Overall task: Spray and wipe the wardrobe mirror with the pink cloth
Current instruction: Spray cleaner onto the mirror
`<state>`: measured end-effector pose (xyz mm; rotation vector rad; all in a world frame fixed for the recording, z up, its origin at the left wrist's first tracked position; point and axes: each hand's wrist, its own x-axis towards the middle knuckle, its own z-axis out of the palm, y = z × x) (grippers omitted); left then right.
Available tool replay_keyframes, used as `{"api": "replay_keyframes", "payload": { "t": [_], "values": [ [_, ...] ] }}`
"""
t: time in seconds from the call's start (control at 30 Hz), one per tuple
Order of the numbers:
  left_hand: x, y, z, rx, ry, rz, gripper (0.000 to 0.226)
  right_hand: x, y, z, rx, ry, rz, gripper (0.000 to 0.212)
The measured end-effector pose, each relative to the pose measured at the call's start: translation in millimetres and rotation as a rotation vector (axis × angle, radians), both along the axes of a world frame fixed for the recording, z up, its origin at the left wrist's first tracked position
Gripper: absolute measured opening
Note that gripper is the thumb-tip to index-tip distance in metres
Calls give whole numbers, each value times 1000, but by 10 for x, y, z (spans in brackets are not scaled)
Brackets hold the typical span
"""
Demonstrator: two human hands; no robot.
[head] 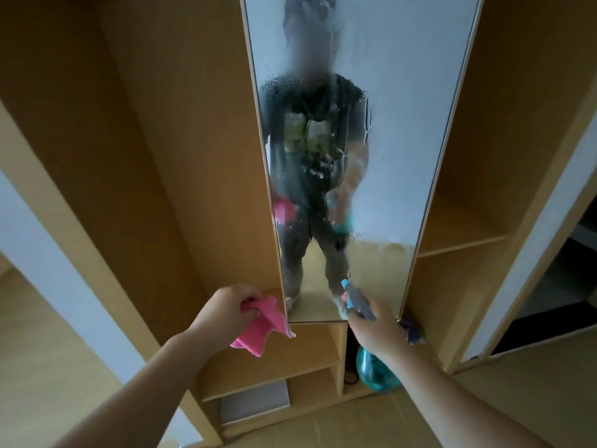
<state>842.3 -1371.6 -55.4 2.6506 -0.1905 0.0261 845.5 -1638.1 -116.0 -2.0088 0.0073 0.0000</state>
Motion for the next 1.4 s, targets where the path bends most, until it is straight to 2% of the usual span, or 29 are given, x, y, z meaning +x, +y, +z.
{"api": "replay_keyframes", "payload": {
  "t": [0.13,0.47,0.53,0.63,0.73,1.13,1.33,1.4],
  "values": [
    [-54,112,3,-5,-10,11,19,9,203,2,-21,-33,5,35],
    [-103,235,-103,-30,12,34,23,5,310,-203,-7,29,-104,3],
    [-98,233,-135,-26,18,32,23,-18,267,-300,-36,70,-134,6],
    [-84,222,-182,-17,24,23,23,-96,238,-404,-88,151,-69,12],
    [-68,178,-260,-9,50,18,20,-149,242,-541,-119,152,-39,22],
    [-23,3,-580,15,141,-12,16,-199,171,-958,-53,281,-77,24],
    [-24,-12,-624,5,144,-8,17,-205,197,-974,-42,261,-69,22],
    [-27,-19,-627,-4,144,-7,17,-210,198,-987,-49,260,-70,15]
  ]
}}
